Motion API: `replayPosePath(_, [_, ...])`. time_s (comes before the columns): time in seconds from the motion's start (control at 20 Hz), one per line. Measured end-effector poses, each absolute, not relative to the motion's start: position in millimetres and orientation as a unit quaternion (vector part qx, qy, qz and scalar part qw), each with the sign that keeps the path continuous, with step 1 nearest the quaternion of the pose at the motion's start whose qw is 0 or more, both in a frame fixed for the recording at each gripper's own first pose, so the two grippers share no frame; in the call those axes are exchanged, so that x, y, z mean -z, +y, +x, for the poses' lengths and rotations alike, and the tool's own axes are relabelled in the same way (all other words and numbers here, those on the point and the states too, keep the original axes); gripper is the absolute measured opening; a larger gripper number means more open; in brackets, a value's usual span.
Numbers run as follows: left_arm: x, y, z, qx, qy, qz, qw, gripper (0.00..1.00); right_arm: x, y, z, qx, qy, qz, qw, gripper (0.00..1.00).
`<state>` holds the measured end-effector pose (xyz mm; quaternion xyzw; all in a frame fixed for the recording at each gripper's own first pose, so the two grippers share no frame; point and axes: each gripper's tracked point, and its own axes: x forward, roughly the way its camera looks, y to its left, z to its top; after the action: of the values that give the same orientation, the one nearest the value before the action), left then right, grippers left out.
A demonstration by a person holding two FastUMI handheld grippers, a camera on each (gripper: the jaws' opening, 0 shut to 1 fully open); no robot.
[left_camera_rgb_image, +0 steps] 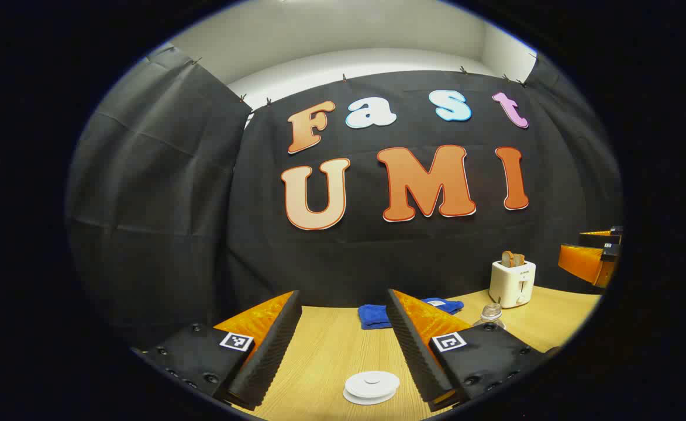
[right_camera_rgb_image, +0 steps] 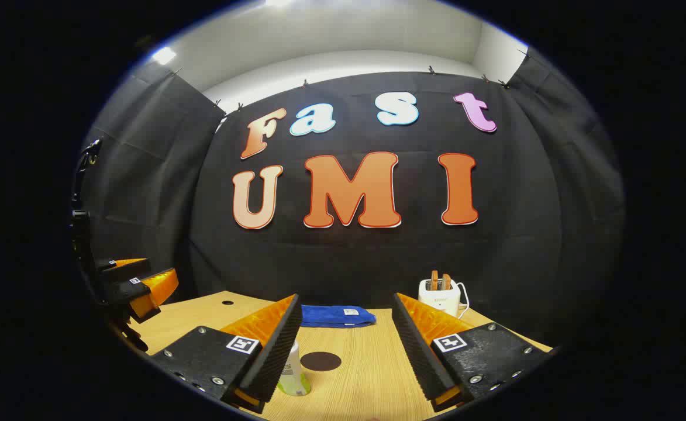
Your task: Open the teacup lid with one hand, grasp the water bottle and pour water into the teacup with the other hand; after pouring, place the water bottle on the coaster and then close the teacup lid.
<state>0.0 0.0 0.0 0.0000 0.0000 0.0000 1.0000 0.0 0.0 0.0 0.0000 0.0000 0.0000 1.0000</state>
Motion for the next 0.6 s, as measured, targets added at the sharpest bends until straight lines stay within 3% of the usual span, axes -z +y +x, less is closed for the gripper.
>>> replayPosePath(0.6, [2.2,6.0,-1.9,-0.001,-0.009,-0.013,1.0,0.96,-0.2,9.7,1.1,-0.008,-0.005,-0.006,1.0,0.95])
